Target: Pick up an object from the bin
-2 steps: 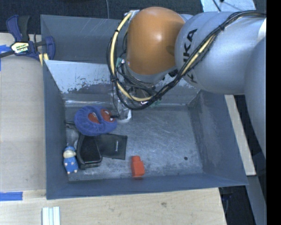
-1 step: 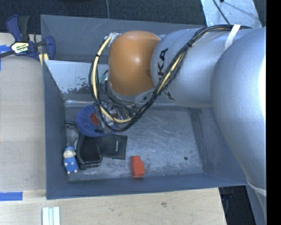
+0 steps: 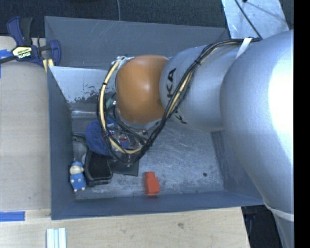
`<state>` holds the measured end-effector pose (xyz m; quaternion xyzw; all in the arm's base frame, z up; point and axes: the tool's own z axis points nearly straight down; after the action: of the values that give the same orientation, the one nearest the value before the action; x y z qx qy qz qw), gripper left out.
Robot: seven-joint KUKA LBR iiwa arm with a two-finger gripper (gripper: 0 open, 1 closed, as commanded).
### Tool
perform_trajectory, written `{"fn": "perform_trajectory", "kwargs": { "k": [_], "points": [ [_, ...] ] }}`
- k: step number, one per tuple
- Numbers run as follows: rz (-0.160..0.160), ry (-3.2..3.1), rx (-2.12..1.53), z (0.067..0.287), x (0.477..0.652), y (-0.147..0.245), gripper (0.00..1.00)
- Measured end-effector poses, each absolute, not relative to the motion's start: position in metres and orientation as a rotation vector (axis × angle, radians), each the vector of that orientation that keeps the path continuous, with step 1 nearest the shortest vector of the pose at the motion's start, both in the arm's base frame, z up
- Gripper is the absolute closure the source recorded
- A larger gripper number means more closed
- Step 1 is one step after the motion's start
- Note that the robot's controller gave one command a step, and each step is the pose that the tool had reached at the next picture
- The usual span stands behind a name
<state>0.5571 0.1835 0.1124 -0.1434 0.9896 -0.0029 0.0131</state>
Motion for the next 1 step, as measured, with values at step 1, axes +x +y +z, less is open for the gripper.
{"fn": "perform_trajectory", "kwargs": {
  "k": [1],
  "points": [
    [-0.009, 3.071, -0.471, 0.1133, 0.551, 0.1839, 1.0]
  ]
}}
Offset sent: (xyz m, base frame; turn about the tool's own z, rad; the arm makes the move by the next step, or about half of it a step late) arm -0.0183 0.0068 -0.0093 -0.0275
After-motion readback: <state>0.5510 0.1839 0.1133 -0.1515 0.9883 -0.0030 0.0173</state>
